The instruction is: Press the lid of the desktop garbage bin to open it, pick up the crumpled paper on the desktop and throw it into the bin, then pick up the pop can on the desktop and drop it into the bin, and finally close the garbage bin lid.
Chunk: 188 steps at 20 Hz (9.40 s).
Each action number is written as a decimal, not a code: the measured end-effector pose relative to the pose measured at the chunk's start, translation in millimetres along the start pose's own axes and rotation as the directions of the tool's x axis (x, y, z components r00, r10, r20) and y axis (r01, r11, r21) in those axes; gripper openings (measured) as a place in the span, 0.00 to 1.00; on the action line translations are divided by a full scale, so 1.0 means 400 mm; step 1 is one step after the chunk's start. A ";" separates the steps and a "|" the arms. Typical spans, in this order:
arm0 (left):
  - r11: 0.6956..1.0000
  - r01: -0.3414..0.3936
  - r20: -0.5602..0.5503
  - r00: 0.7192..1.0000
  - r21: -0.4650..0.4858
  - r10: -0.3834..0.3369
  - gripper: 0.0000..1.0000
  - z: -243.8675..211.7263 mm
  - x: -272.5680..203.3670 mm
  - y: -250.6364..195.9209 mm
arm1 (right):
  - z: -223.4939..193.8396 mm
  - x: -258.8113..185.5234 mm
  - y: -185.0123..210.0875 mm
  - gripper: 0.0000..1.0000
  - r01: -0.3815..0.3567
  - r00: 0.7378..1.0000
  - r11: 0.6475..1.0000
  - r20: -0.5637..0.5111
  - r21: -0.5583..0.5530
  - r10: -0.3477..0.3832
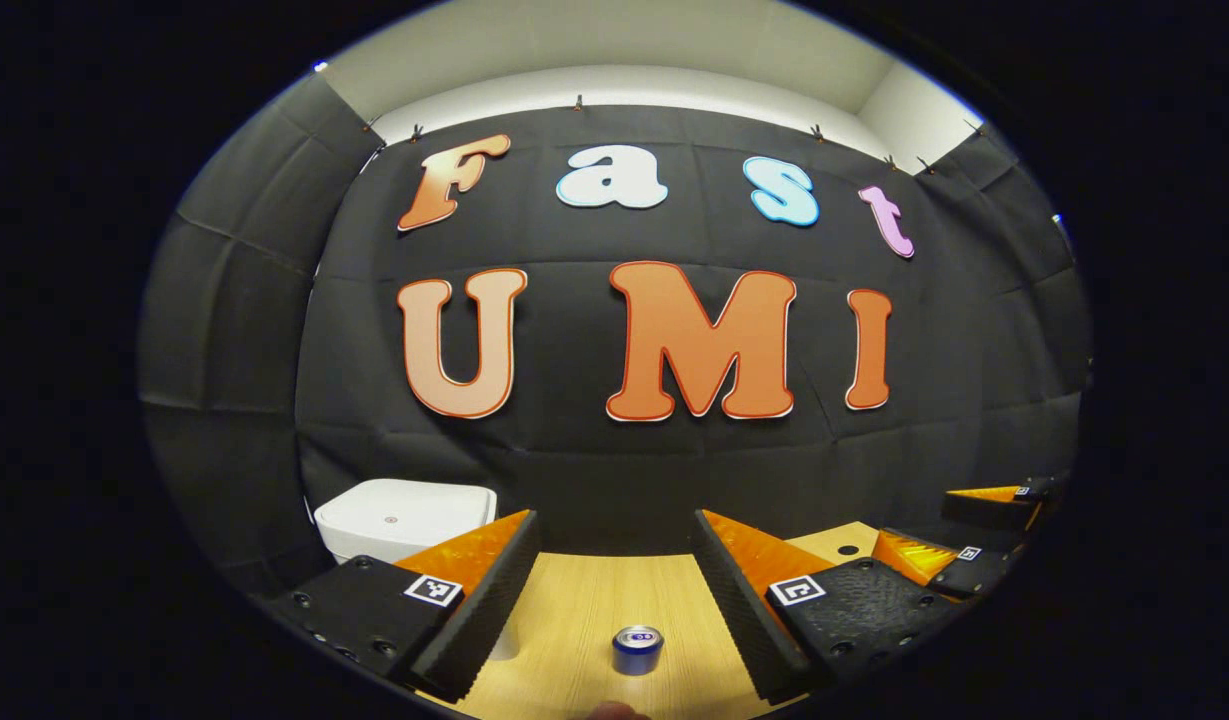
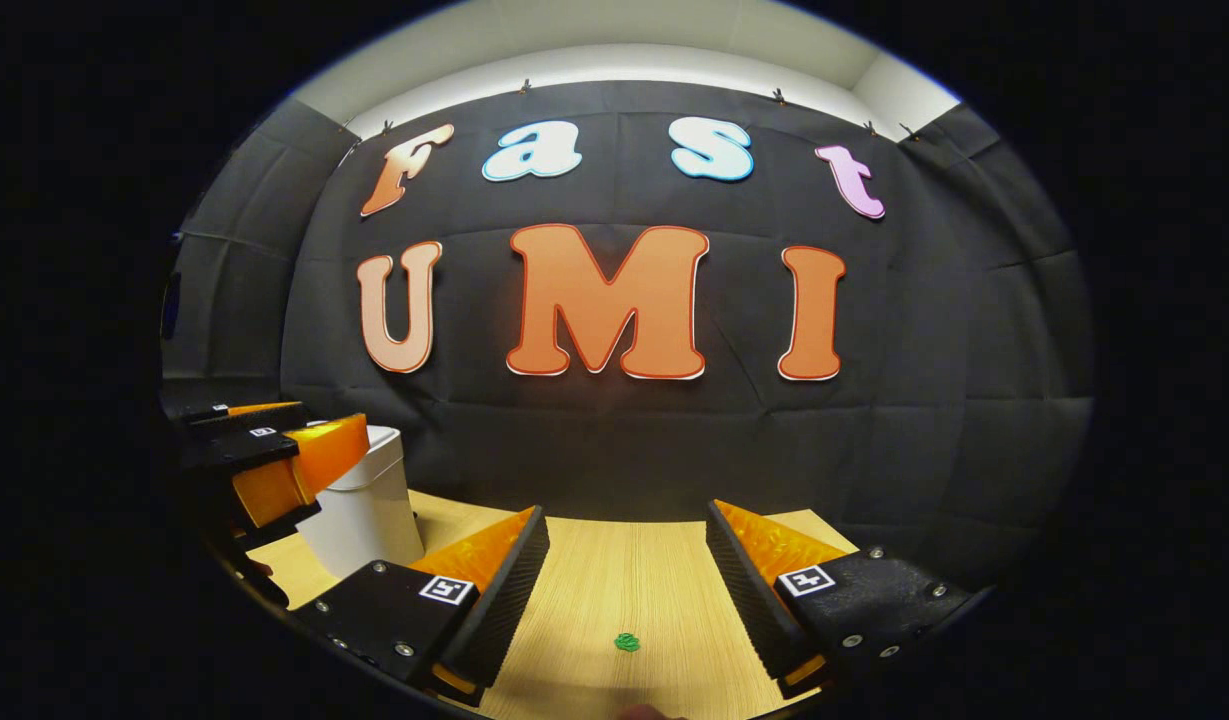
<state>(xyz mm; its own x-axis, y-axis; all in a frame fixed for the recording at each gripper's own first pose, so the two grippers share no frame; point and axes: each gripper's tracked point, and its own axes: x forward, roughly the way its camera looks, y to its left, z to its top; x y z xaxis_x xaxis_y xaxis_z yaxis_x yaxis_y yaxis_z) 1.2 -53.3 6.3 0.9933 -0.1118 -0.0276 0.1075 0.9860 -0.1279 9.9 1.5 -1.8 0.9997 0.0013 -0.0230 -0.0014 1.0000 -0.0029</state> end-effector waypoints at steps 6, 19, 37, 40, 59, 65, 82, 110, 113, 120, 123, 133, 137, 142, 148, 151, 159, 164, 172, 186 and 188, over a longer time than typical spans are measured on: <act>1.000 -0.020 -0.048 0.999 0.003 0.020 0.95 -0.041 -0.002 0.018 | -0.017 0.004 -0.022 0.94 0.035 0.999 0.999 -0.021 0.006 -0.034; 0.996 -0.075 -0.051 0.996 0.052 0.078 0.95 -0.050 0.019 0.102 | -0.035 0.026 -0.036 0.94 0.070 0.996 0.998 -0.046 0.004 -0.070; 0.983 -0.184 -0.166 0.970 -0.011 0.180 0.00 -0.066 0.228 0.527 | -0.051 0.056 -0.022 0.95 0.081 0.995 0.997 -0.061 -0.019 -0.082; 0.978 -0.207 -0.276 0.941 -0.011 0.196 0.00 -0.160 0.271 0.617 | -0.060 0.058 -0.018 0.95 0.082 0.994 0.996 -0.067 -0.028 -0.084; 0.956 -0.284 -0.074 0.954 0.066 0.289 0.40 0.039 0.230 0.595 | -0.159 0.084 -0.015 0.95 0.052 0.986 0.998 -0.156 -0.021 -0.055; 0.977 -0.211 -0.030 0.977 -0.018 0.211 0.93 0.089 0.130 0.449 | -0.337 0.122 -0.010 0.95 0.010 0.953 0.999 -0.302 -0.051 -0.025; 0.966 -0.215 -0.026 0.975 0.144 0.221 0.94 0.160 -0.068 0.321 | -0.821 0.278 0.011 0.74 -0.046 0.764 0.996 -0.645 -0.081 -0.017; 0.934 -0.358 -0.060 0.932 -0.014 0.356 0.95 0.057 -0.204 0.669 | 0.052 0.353 0.699 0.13 -0.406 0.896 0.910 -0.163 0.078 0.414; 0.908 -0.418 -0.083 0.906 -0.026 0.414 0.95 0.025 -0.245 0.746 | 0.034 0.391 0.867 0.12 -0.468 0.861 0.881 -0.187 0.069 0.472; 0.869 -0.494 -0.115 0.866 -0.038 0.487 0.94 -0.017 -0.289 0.847 | -0.022 0.410 1.024 0.16 -0.522 0.821 0.848 -0.216 0.088 0.528; 0.879 -0.474 -0.131 0.876 -0.045 0.465 0.94 -0.036 -0.256 0.828 | -0.021 0.408 1.012 0.50 -0.534 0.822 0.844 -0.198 0.060 0.534; 0.985 -0.170 -0.149 0.975 -0.022 0.165 0.95 -0.163 -0.030 0.471 | 0.037 0.359 0.585 0.89 -0.351 0.934 0.936 -0.081 -0.014 0.349; 0.999 -0.006 -0.193 0.981 -0.033 0.000 0.95 -0.278 0.042 0.263 | 0.014 0.330 0.329 0.94 -0.202 0.975 0.979 -0.095 0.010 0.202; 0.992 0.123 -0.275 0.954 -0.008 -0.121 0.95 -0.493 0.103 0.070 | 0.003 0.283 0.089 0.94 -0.048 0.993 0.999 -0.109 -0.011 0.047; 0.985 0.169 -0.447 0.884 0.027 -0.139 0.96 -0.771 0.167 -0.025 | -0.001 0.229 -0.059 0.94 0.050 0.990 0.997 -0.128 -0.062 -0.057; 0.982 0.180 -0.467 0.873 0.048 -0.137 0.96 -0.854 0.232 -0.049 | 0.004 0.213 -0.093 0.94 0.078 0.987 0.993 -0.134 -0.092 -0.090; 0.974 0.210 -0.476 0.867 0.080 -0.147 0.98 -0.944 0.336 -0.091 | 0.012 0.214 -0.093 0.94 0.099 0.985 0.987 -0.131 -0.126 -0.115; 0.973 0.214 -0.482 0.864 0.088 -0.147 0.80 -0.896 0.311 -0.081 | -0.001 0.216 -0.094 0.94 0.114 0.982 0.989 -0.137 -0.098 -0.127; 0.990 0.097 -0.374 0.926 0.103 -0.051 0.77 -0.573 0.163 0.087 | -0.010 0.253 0.011 0.94 0.030 0.993 0.999 -0.118 -0.020 -0.032; 0.983 -0.177 -0.250 0.951 0.041 0.182 0.77 -0.101 0.215 0.472 | -0.013 0.280 0.115 0.94 -0.044 0.995 0.997 -0.088 0.060 0.049; 0.981 -0.187 -0.236 0.953 0.041 0.192 0.77 -0.095 0.280 0.515 | -0.016 0.280 0.105 0.94 -0.031 0.995 0.998 -0.091 0.061 0.037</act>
<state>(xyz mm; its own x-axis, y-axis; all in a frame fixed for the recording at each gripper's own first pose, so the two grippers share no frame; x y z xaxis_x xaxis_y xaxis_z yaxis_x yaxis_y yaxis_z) 132.9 132.5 -60.8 0.9572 0.0532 -0.2844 -0.0789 0.9937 -0.0797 121.7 43.7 -10.8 0.9928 0.0380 -0.1137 -0.0314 0.9978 0.0589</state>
